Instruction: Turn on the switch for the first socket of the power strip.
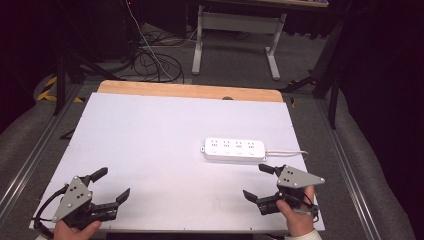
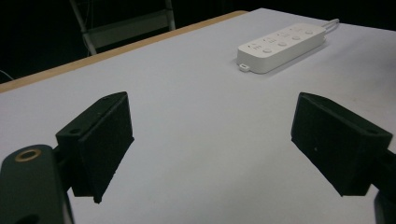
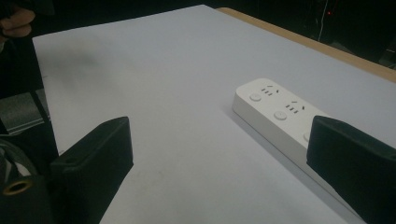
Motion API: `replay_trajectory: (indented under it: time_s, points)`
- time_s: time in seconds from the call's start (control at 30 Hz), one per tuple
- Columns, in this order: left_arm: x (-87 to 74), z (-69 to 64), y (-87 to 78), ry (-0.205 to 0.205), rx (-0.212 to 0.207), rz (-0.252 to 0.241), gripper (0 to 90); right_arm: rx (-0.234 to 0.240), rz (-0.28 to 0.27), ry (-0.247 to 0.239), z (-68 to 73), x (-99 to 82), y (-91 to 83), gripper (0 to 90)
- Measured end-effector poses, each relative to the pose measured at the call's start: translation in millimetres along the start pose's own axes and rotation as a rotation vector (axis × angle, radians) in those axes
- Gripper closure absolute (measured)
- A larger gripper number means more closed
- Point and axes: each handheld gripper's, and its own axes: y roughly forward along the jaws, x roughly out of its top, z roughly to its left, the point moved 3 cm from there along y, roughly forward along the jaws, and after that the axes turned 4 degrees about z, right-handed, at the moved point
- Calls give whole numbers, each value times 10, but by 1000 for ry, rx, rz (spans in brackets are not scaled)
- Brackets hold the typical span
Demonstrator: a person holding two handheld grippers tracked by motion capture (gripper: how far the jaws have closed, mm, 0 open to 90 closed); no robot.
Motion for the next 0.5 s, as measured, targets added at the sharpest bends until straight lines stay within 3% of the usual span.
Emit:
replay_trajectory:
  time_s: [0.33,0.5]
  points:
    - [-5,-3,-16,-19,-22,-2,127,7,6,0,-17,-293,104,80]
    - [-17,-5,-15,-20,-22,0,125,6,29,36,-47,-407,139,84]
